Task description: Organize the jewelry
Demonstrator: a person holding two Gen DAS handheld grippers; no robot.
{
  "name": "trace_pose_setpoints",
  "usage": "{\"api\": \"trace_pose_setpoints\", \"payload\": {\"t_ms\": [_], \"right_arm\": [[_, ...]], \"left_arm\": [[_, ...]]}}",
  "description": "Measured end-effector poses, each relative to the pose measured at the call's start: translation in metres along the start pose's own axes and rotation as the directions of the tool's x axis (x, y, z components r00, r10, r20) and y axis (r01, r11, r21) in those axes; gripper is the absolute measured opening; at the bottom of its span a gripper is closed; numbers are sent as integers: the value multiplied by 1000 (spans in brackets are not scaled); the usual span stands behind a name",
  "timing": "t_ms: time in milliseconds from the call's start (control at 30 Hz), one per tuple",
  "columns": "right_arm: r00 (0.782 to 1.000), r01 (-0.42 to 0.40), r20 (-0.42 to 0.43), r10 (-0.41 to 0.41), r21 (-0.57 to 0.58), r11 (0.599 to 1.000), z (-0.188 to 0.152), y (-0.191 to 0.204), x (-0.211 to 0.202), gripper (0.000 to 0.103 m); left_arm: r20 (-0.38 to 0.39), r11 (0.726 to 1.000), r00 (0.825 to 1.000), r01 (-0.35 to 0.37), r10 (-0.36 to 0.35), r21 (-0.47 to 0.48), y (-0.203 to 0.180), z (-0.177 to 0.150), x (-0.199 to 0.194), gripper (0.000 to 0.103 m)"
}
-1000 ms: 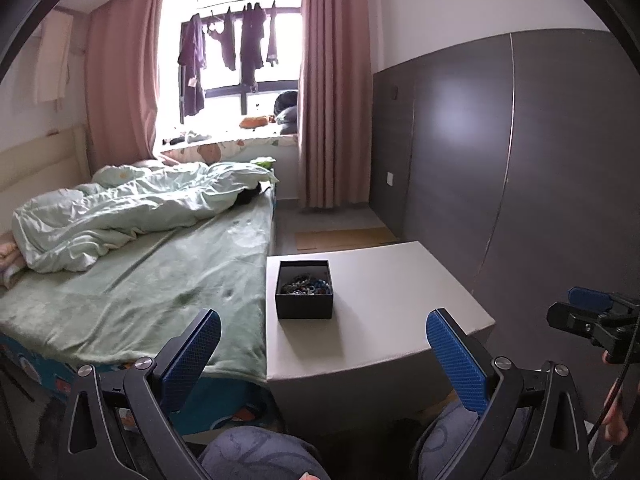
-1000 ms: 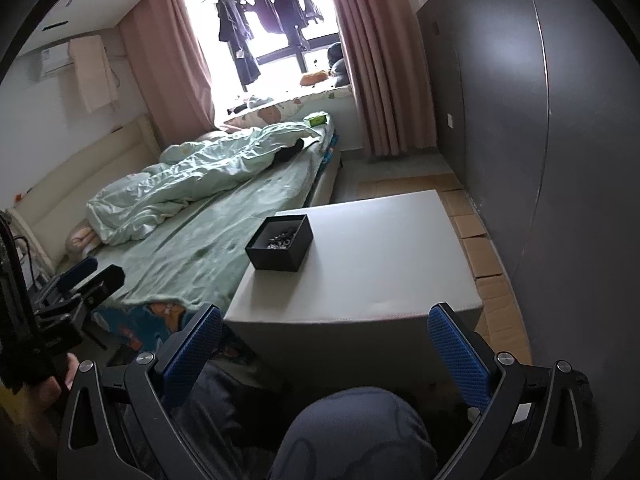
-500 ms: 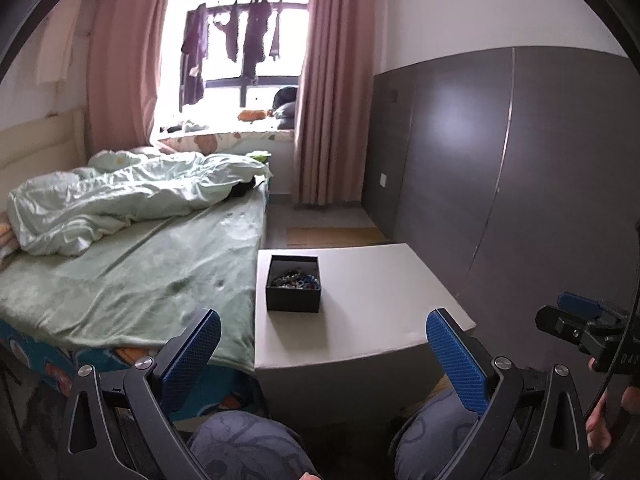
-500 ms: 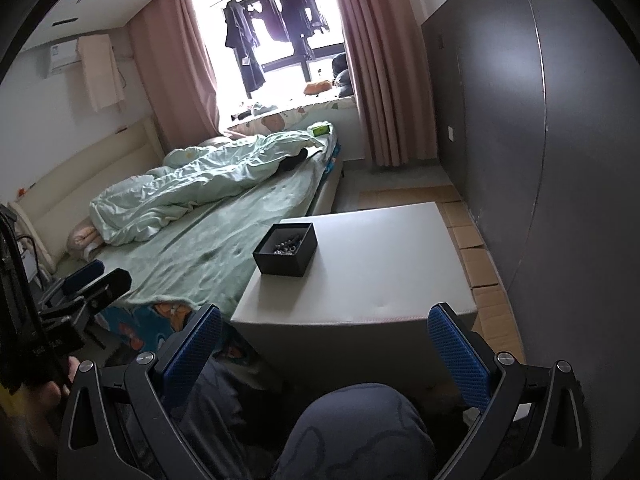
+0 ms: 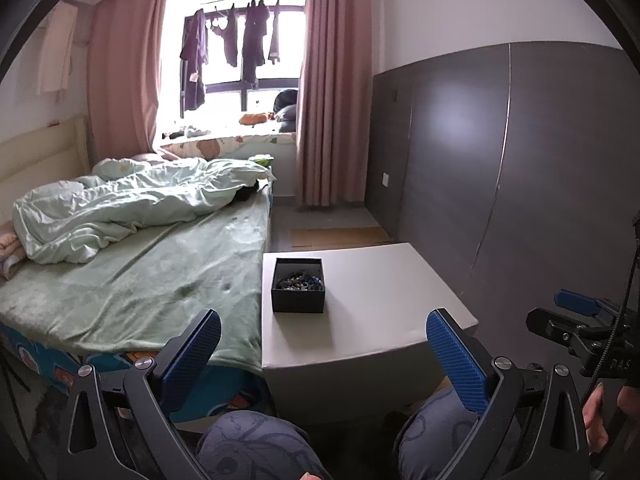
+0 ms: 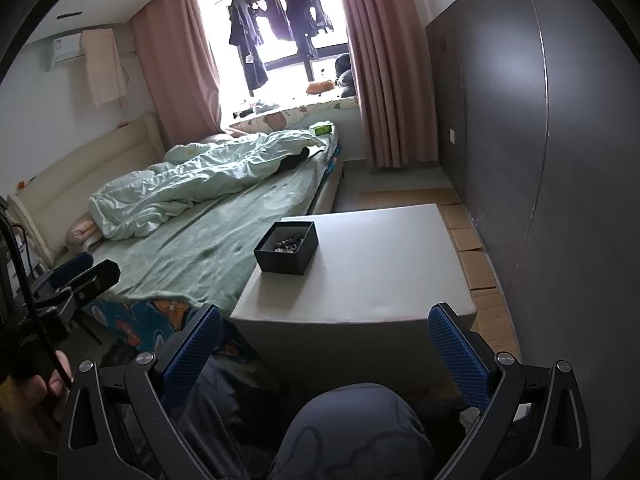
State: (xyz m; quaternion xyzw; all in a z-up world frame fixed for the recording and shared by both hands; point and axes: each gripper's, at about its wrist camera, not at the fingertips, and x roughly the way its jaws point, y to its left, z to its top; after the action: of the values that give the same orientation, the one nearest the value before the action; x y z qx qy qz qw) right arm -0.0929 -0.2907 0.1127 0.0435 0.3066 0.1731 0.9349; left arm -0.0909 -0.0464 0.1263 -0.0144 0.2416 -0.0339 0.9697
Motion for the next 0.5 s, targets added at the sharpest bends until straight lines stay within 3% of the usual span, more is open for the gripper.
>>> {"api": "trace_pose_setpoints", "payload": {"t_ms": [500], "right_arm": [[1000,16,-1,-16,-10,1000,1,6,-5,103]], "left_arm": [[-18,1000,1000,-2,2,-4,-2,3,-3,103]]}}
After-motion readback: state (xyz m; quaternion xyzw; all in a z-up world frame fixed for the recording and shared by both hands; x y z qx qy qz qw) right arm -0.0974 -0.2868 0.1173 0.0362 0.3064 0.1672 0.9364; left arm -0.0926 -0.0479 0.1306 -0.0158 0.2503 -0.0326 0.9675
